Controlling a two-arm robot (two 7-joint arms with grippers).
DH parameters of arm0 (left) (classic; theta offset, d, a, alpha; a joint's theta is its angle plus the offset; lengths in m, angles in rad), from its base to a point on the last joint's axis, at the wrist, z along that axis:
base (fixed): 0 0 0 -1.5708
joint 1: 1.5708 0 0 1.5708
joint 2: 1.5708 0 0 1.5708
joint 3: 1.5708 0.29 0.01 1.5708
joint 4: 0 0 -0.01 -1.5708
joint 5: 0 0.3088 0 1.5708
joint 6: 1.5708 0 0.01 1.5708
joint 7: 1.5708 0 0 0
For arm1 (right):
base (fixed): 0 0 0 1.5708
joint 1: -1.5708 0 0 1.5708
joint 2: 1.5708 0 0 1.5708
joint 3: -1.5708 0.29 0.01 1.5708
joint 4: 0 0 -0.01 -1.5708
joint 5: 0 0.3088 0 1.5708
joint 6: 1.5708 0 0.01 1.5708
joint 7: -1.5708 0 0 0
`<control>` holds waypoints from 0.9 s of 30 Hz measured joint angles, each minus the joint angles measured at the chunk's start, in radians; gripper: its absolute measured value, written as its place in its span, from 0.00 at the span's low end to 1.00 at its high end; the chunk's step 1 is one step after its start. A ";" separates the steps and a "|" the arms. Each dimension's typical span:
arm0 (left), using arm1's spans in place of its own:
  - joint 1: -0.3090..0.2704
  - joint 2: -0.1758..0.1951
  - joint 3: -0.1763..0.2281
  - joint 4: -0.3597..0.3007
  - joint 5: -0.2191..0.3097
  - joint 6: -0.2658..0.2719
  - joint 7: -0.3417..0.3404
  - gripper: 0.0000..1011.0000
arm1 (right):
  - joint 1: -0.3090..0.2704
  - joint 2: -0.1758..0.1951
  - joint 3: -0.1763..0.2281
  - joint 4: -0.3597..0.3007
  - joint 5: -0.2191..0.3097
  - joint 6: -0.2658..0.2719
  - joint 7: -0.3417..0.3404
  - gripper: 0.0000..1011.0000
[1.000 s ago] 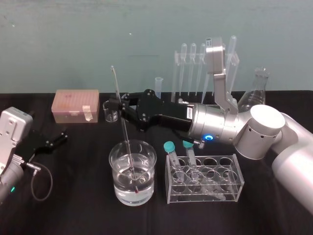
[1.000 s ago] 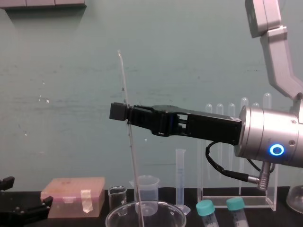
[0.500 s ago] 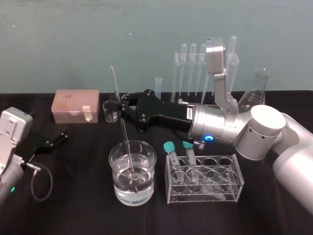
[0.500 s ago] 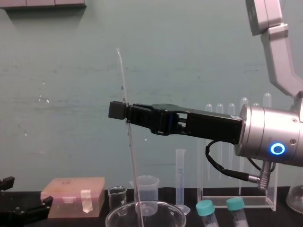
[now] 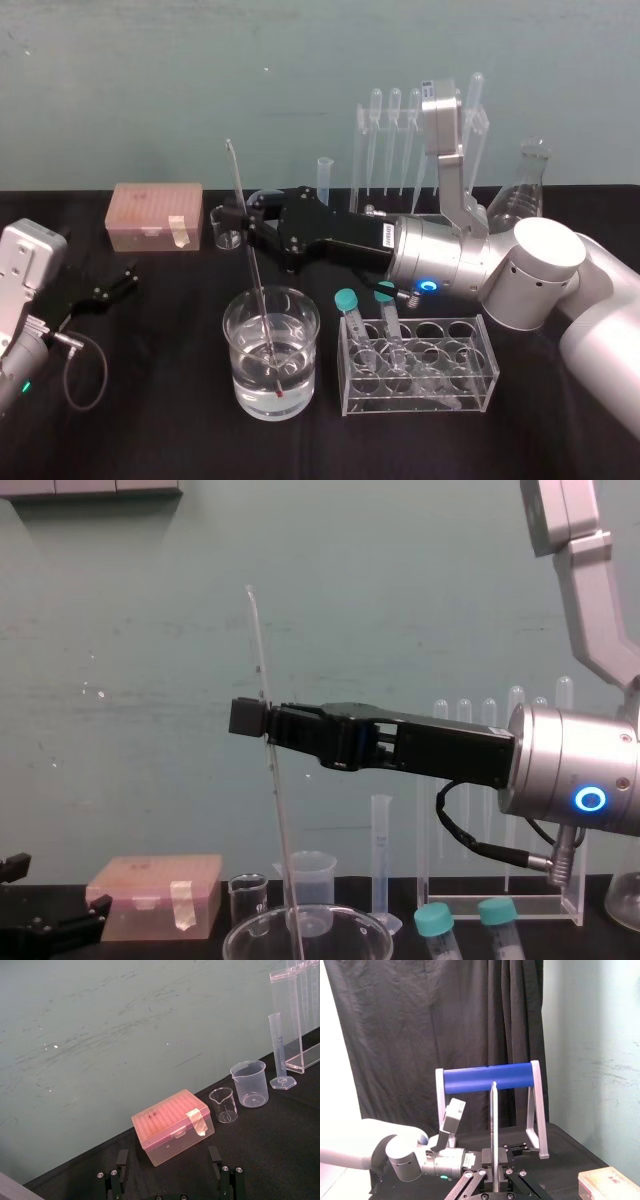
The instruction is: Hold the thermometer with one hand and immerse one end into the beaker, then reinsert it into the test tube rack.
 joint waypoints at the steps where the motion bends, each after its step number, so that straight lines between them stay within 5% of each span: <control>1: 0.000 0.000 0.000 0.000 0.000 0.000 0.000 1.00 | -0.001 0.000 0.000 0.000 0.000 0.000 0.000 0.06; 27: 0.000 0.000 0.000 0.000 0.000 0.000 0.000 1.00 | -0.001 0.000 -0.001 0.003 0.002 -0.002 0.002 0.06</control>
